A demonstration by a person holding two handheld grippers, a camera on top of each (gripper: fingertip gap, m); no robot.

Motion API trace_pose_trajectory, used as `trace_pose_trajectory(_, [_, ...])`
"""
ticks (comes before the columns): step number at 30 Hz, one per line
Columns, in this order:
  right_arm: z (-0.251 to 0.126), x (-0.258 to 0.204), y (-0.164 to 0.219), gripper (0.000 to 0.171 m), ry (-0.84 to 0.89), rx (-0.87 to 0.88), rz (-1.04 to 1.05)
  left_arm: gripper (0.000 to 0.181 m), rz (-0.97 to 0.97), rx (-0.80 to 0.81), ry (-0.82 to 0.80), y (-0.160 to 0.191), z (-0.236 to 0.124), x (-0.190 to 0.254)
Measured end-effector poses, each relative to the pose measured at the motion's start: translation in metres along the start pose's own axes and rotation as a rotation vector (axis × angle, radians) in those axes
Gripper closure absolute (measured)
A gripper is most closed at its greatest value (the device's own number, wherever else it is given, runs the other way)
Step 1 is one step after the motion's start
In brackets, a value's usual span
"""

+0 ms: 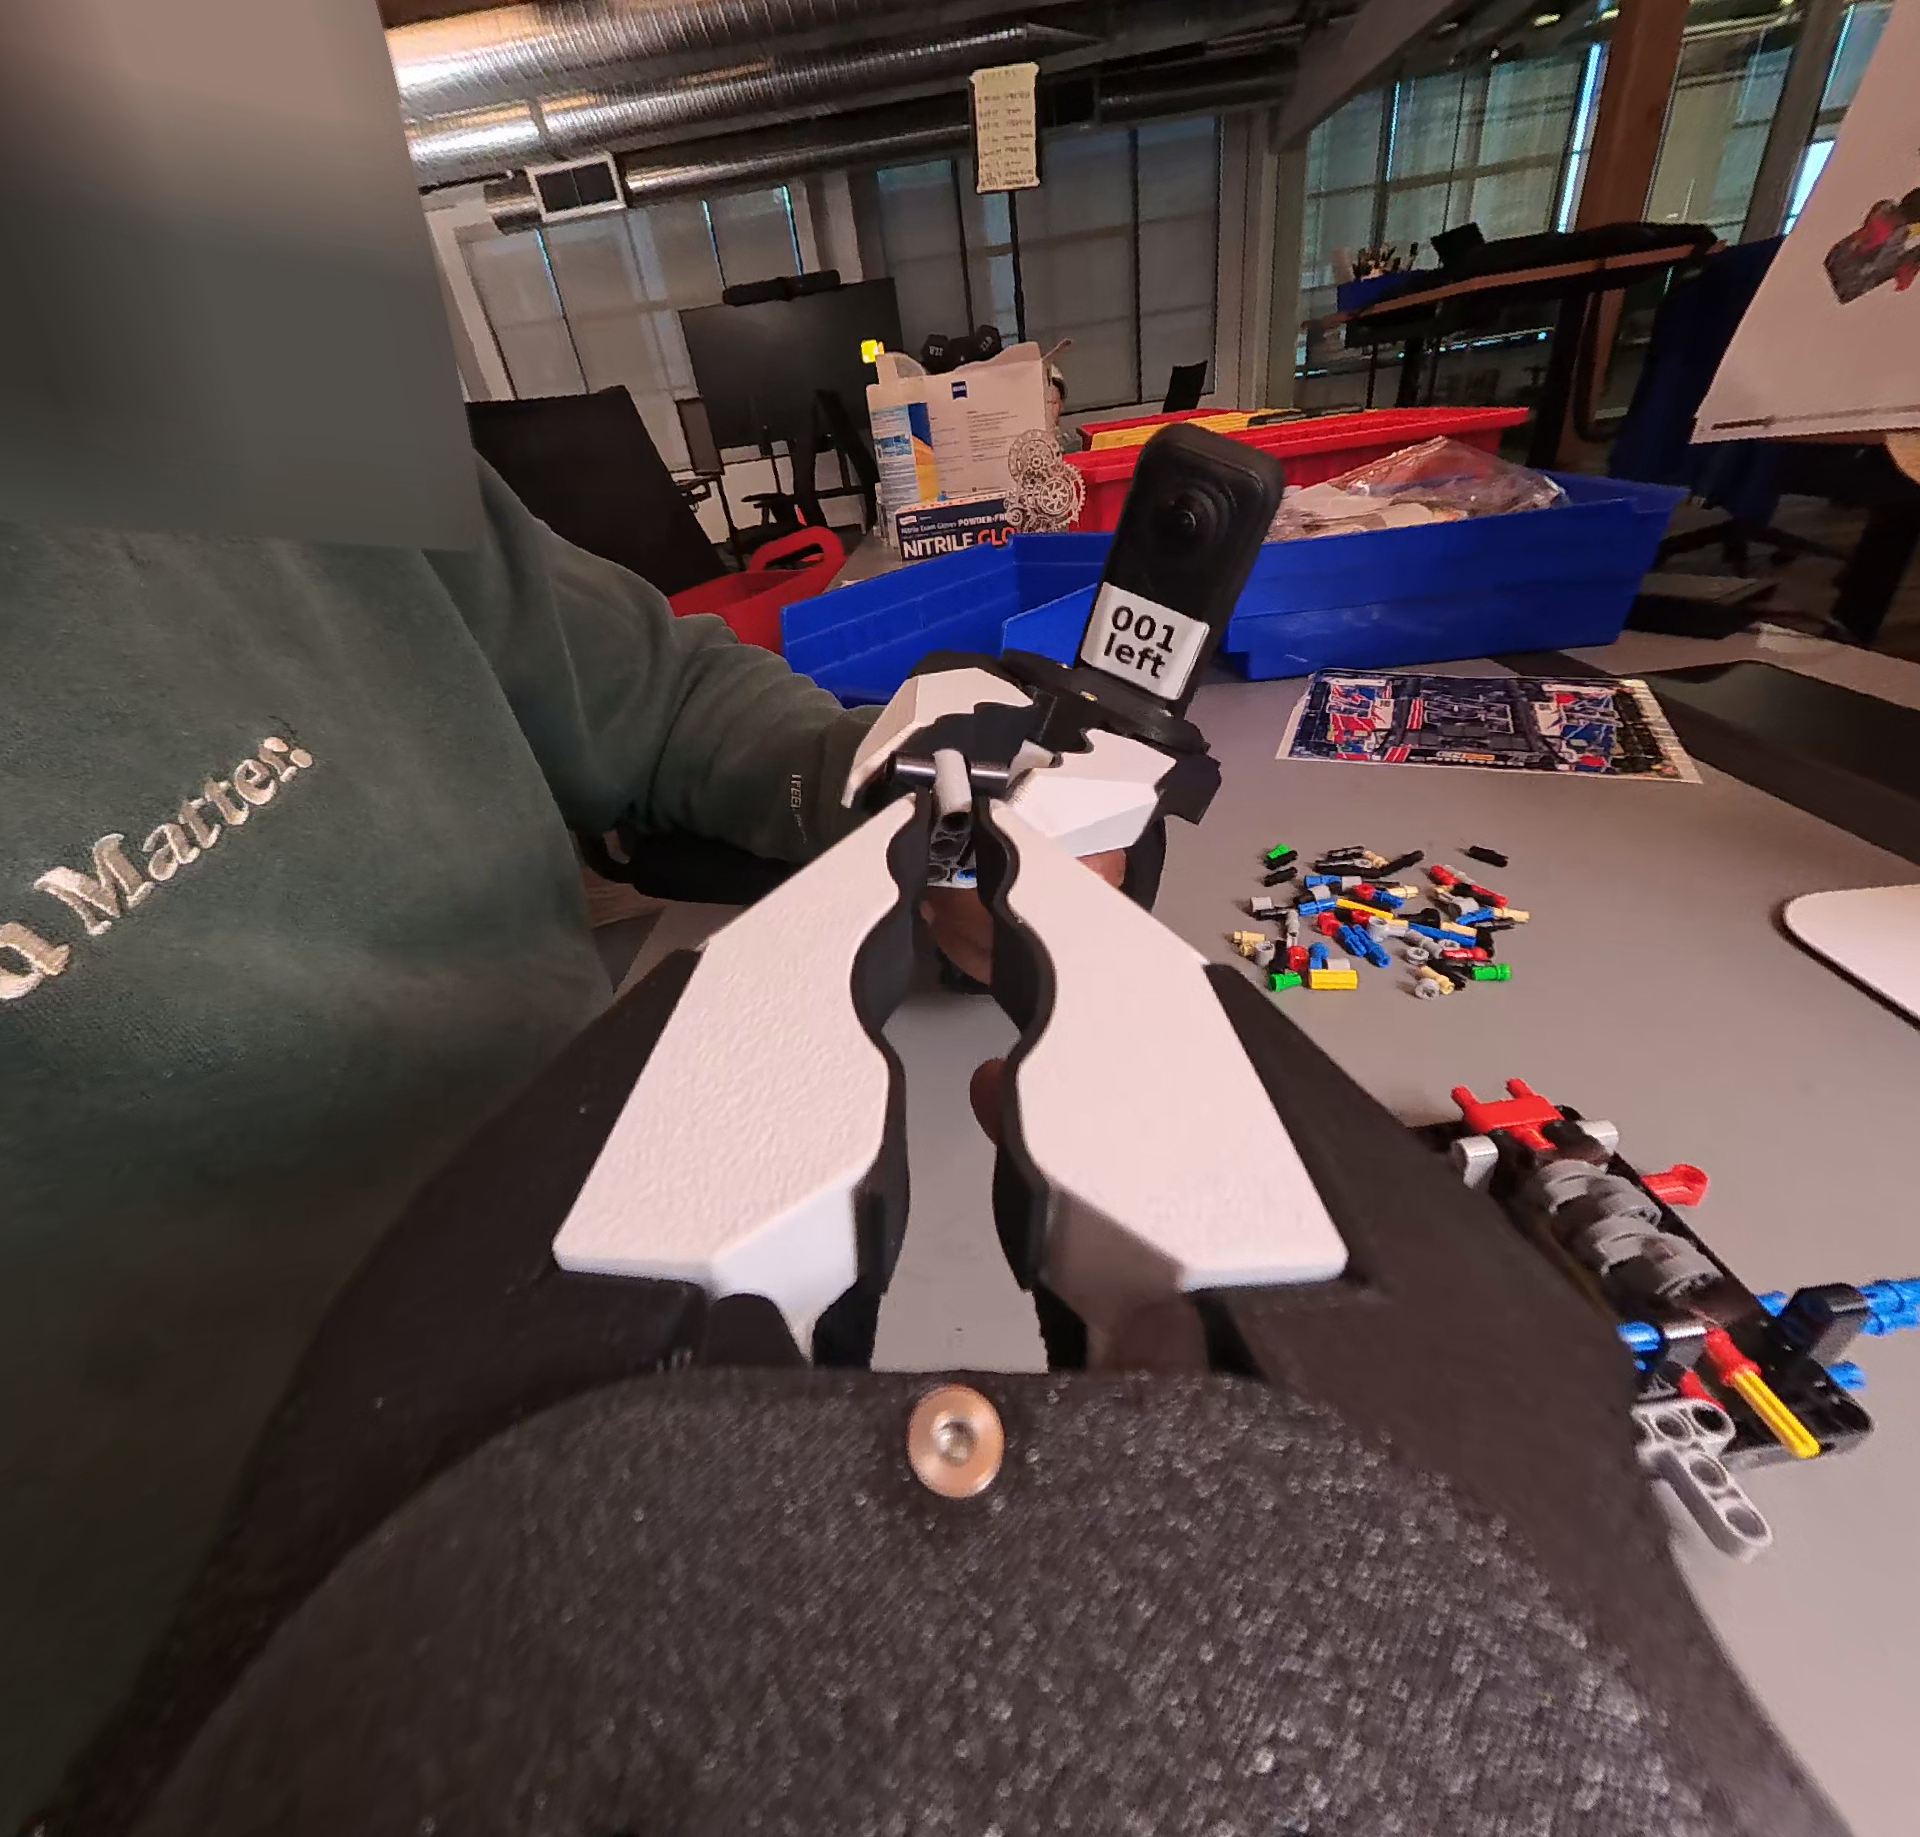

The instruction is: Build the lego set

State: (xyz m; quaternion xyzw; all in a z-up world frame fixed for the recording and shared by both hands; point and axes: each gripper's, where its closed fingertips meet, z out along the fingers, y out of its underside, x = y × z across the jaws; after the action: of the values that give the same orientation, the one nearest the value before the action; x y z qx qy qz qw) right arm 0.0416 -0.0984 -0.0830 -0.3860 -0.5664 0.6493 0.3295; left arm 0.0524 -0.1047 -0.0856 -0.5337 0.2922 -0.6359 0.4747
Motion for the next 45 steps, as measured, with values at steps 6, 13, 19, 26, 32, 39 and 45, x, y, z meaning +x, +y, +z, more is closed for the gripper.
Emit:
trace_pose_trajectory(6, [-0.006, 0.016, 0.01, 0.166, 0.077, -0.075, -0.026, 0.155, 0.133, -0.112, -0.203, 0.011, -0.01, -0.026])
trace_pose_trajectory(13, [-0.007, 0.033, 0.034, 0.166, 0.177, -0.223, -0.08, 0.157, 0.354, -0.347, -0.433, 0.037, -0.017, -0.055])
trace_pose_trajectory(19, [-0.007, 0.032, 0.034, 0.166, 0.175, -0.211, -0.061, 0.158, 0.389, -0.366, -0.457, 0.037, -0.018, -0.055])
trace_pose_trajectory(26, [-0.003, 0.023, 0.03, 0.163, 0.109, -0.137, -0.016, 0.158, 0.317, -0.287, -0.374, 0.031, -0.011, -0.042])
trace_pose_trajectory(32, [0.0, 0.019, 0.034, 0.166, 0.075, -0.128, 0.008, 0.158, 0.297, -0.289, -0.356, 0.035, -0.012, -0.04])
trace_pose_trajectory(39, [0.003, 0.022, 0.037, 0.165, 0.076, -0.115, 0.028, 0.158, 0.261, -0.286, -0.345, 0.037, -0.016, -0.041])
trace_pose_trajectory(45, [0.004, 0.029, 0.045, 0.166, 0.094, -0.14, 0.052, 0.158, 0.265, -0.319, -0.384, 0.043, -0.021, -0.049])
